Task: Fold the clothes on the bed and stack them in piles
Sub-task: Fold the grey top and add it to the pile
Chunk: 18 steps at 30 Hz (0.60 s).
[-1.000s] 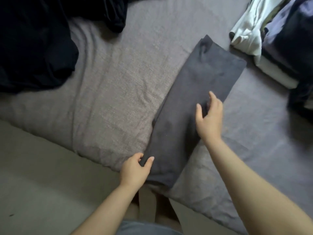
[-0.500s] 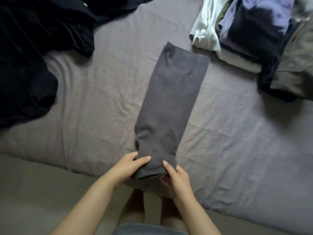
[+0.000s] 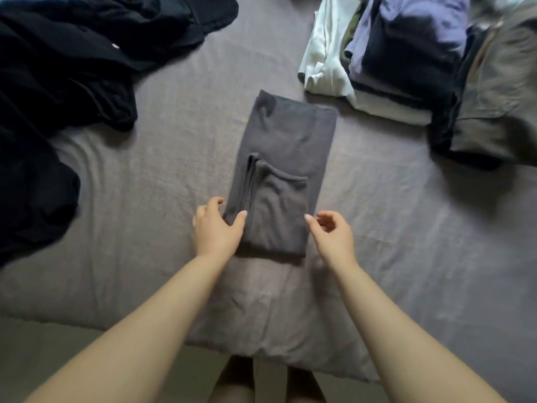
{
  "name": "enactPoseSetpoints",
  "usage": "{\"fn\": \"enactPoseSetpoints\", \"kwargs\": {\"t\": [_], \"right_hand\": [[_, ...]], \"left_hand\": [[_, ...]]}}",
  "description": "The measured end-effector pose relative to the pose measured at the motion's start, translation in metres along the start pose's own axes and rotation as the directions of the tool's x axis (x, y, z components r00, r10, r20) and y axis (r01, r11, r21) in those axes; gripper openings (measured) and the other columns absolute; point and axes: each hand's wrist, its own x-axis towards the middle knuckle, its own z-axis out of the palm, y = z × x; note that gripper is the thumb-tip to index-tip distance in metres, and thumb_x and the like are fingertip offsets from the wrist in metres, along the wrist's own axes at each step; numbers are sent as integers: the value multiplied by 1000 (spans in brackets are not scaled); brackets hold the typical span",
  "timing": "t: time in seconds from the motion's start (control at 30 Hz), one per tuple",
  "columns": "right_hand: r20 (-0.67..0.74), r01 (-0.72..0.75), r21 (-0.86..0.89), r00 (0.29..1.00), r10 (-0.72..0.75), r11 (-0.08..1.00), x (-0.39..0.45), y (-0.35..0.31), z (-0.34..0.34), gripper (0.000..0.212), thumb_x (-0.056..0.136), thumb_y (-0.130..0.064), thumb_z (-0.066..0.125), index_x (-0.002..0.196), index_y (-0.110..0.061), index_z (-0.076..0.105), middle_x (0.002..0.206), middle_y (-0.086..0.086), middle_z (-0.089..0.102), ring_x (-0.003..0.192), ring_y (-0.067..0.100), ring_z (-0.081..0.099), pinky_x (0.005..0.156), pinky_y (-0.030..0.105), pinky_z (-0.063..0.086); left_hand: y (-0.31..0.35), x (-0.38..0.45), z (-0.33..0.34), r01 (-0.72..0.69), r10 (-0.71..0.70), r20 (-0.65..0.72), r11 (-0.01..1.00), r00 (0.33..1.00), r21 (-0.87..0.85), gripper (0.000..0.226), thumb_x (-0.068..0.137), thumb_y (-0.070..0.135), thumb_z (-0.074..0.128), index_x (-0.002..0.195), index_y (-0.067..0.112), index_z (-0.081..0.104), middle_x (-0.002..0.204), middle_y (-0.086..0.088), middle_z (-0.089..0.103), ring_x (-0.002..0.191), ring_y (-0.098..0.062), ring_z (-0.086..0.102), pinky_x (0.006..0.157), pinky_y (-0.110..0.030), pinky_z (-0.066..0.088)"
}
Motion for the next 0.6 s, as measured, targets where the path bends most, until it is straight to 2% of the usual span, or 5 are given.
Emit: {"fn": "enactPoseSetpoints", "kwargs": {"t": [0.17, 0.3, 0.43, 0.5, 0.6], "right_hand": [[123, -128, -75, 983, 137, 989, -17, 23, 18, 30, 81, -32, 75, 89, -13, 52, 71, -4, 54, 67, 14, 54, 67, 24, 41], [132, -225, 80, 968, 214, 971, -25, 35, 27, 25, 88, -24, 68, 73, -13, 51, 70, 10, 57, 61, 22, 57, 59, 34, 53], [157, -289, 30, 947, 281, 957, -52, 66, -2, 26, 85, -19, 71, 71, -14, 50, 61, 6, 54, 52, 17, 52, 60, 36, 50], [198, -299, -22, 934, 297, 954, -74, 83, -23, 21, 82, -20, 74, 87, -13, 55, 60, 3, 52, 52, 15, 50, 60, 33, 47], [231, -77, -156, 967, 112, 985, -112, 98, -50, 63, 84, -23, 73, 135, -36, 38, 72, -5, 51, 62, 8, 50, 67, 19, 44]], "left_hand": [[-2, -2, 25, 182, -177, 110, 982, 978, -40, 83, 71, 64, 69, 131, 12, 49, 132, -14, 49, 128, -31, 41, 108, -38, 33], [-7, -8, 30, 127, -133, 89, 989, 987, 70, 56, 82, 43, 68, 125, 13, 49, 131, -15, 45, 124, -34, 40, 99, -34, 33], [-34, -30, 27, 182, -155, 263, 980, 952, -82, 40, 76, 27, 78, 90, 12, 44, 94, -12, 60, 87, -27, 59, 68, -30, 40], [-54, -58, 23, 283, -234, 335, 954, 913, -104, 51, 71, 27, 83, 86, 14, 36, 85, -11, 59, 70, -24, 57, 61, -34, 50], [-76, -104, 13, 339, -247, 414, 926, 876, -165, 53, 72, 18, 82, 96, 12, 35, 86, -7, 55, 69, -15, 55, 57, -36, 55]]}}
